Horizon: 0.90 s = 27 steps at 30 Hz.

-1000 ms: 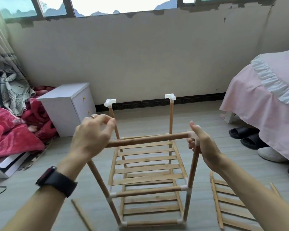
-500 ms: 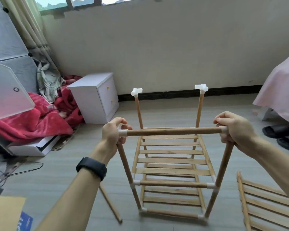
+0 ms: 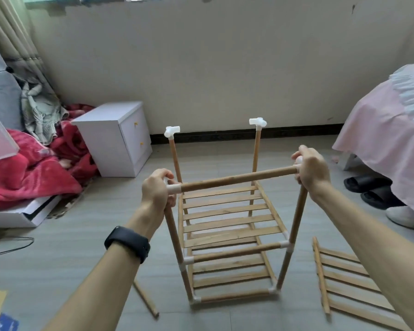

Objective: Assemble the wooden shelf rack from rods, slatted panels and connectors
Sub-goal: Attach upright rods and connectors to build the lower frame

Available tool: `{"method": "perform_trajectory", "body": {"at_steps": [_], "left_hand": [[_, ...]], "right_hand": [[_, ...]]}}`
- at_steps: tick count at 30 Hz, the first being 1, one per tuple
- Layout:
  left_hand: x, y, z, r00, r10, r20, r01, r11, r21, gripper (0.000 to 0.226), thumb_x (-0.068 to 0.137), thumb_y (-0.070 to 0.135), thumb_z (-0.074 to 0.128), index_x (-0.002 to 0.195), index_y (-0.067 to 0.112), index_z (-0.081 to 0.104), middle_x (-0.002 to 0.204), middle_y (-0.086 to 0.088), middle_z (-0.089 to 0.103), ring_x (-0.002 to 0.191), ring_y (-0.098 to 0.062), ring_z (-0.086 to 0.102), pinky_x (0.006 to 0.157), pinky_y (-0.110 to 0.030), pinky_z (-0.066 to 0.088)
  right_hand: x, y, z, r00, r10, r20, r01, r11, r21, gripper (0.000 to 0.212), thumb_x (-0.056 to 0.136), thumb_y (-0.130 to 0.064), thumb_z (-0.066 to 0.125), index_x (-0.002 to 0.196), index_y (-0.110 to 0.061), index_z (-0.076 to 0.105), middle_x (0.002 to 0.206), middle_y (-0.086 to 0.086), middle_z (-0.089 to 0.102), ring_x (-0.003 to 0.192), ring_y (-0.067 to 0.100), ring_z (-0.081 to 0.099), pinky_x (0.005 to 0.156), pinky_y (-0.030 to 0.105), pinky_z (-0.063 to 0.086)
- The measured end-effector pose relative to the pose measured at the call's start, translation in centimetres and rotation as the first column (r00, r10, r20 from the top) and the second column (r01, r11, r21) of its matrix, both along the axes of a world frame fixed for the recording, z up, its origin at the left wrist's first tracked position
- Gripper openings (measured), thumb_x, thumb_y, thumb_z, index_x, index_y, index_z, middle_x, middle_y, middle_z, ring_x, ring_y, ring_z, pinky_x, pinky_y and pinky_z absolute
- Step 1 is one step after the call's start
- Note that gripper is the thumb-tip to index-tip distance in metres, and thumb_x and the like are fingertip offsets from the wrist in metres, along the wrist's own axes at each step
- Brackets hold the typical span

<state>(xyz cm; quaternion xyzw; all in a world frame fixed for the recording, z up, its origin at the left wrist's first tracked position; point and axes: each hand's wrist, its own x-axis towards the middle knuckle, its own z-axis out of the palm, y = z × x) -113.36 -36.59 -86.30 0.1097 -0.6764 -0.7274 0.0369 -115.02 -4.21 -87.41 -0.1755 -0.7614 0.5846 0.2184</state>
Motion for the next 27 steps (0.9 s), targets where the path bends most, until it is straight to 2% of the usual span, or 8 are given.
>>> {"method": "perform_trajectory", "body": {"at_steps": [3, 6, 10, 15, 17, 19, 24, 27], "left_hand": [[1.6, 2.3, -0.4, 0.998, 0.057, 0.004, -0.057, 0.998, -0.024, 0.02, 0.102, 0.022, 0.041, 0.093, 0.012, 0.054, 0.077, -0.007, 0.054, 0.059, -0.017, 0.049, 0.044, -0.024, 0.04], [3.0, 3.8, -0.4, 1.0, -0.023, 0.008, 0.023, 0.995, -0.1, 0.023, 0.106, 0.025, 0.036, 0.097, 0.011, 0.052, 0.084, -0.011, 0.058, 0.065, -0.019, 0.054, 0.045, -0.023, 0.046], [4.2, 4.7, 0.3, 0.945, -0.325, 0.04, 0.322, 0.902, -0.288, 0.036, 0.109, 0.039, 0.029, 0.1, 0.012, 0.052, 0.104, -0.02, 0.064, 0.076, -0.025, 0.067, 0.07, -0.037, 0.056], [4.6, 7.1, 0.7, 0.671, -0.716, 0.194, 0.704, 0.531, -0.471, 0.075, 0.096, 0.075, 0.01, 0.126, 0.026, 0.058, 0.134, 0.0, 0.059, 0.123, -0.018, 0.055, 0.099, -0.036, 0.045], [3.6, 7.5, 0.8, 0.708, -0.691, 0.15, 0.617, 0.5, -0.608, 0.08, 0.097, 0.072, 0.009, 0.135, 0.021, 0.058, 0.146, -0.006, 0.051, 0.133, -0.02, 0.047, 0.109, -0.039, 0.037], [1.2, 6.3, 1.0, 0.85, -0.526, -0.001, 0.326, 0.529, -0.783, 0.061, 0.103, 0.061, 0.019, 0.112, 0.022, 0.066, 0.134, -0.01, 0.055, 0.126, -0.023, 0.048, 0.108, -0.045, 0.04], [-4.7, -0.6, 1.4, 0.97, -0.177, -0.168, -0.139, 0.166, -0.976, 0.048, 0.098, 0.049, 0.05, 0.141, 0.028, 0.046, 0.158, -0.008, 0.027, 0.146, -0.029, 0.023, 0.116, -0.049, 0.028], [-6.6, -3.7, 1.0, 0.989, -0.106, -0.105, -0.048, 0.439, -0.897, 0.044, 0.1, 0.05, 0.047, 0.14, 0.034, 0.044, 0.145, -0.012, 0.043, 0.134, -0.033, 0.041, 0.104, -0.045, 0.038]], "right_hand": [[-0.7, 0.4, 0.3, 0.966, -0.233, 0.11, 0.221, 0.969, 0.107, 0.048, 0.101, -0.058, 0.026, 0.106, -0.016, 0.049, 0.1, 0.004, 0.062, 0.097, 0.03, 0.057, 0.082, 0.041, 0.041], [0.4, 0.0, 0.1, 0.939, -0.25, 0.238, 0.203, 0.957, 0.207, 0.069, 0.1, -0.068, 0.023, 0.143, -0.015, 0.03, 0.141, 0.018, 0.041, 0.125, 0.036, 0.046, 0.103, 0.052, 0.041], [5.0, -2.9, 0.2, 0.986, -0.044, 0.161, 0.009, 0.978, 0.209, 0.084, 0.094, -0.071, 0.047, 0.155, -0.032, 0.004, 0.159, 0.014, 0.016, 0.143, 0.038, 0.027, 0.114, 0.057, 0.032], [11.6, -9.6, 0.6, 0.915, 0.402, 0.03, -0.394, 0.907, -0.149, 0.127, 0.073, -0.078, 0.065, 0.158, -0.034, -0.018, 0.169, 0.005, 0.013, 0.148, 0.024, 0.029, 0.117, 0.049, 0.025], [12.4, -10.5, 0.5, 0.912, 0.407, 0.051, -0.399, 0.909, -0.117, 0.123, 0.079, -0.066, 0.072, 0.159, -0.034, -0.017, 0.17, 0.005, 0.009, 0.154, 0.028, 0.02, 0.12, 0.054, 0.026], [12.4, -10.0, 0.5, 0.911, 0.408, 0.055, -0.404, 0.912, -0.076, 0.105, 0.094, -0.042, 0.068, 0.161, -0.031, -0.011, 0.164, 0.008, 0.022, 0.149, 0.03, 0.031, 0.119, 0.054, 0.034], [11.8, -6.4, 0.3, 0.903, 0.417, 0.105, -0.421, 0.907, 0.023, 0.077, 0.104, -0.027, 0.051, 0.163, -0.028, 0.001, 0.135, 0.012, 0.047, 0.112, 0.025, 0.059, 0.099, 0.046, 0.054], [10.0, -2.7, 0.5, 0.875, 0.471, 0.115, -0.47, 0.882, -0.037, 0.071, 0.105, -0.022, 0.048, 0.163, -0.029, 0.008, 0.158, 0.01, 0.033, 0.112, 0.017, 0.057, 0.079, 0.03, 0.06]]}}
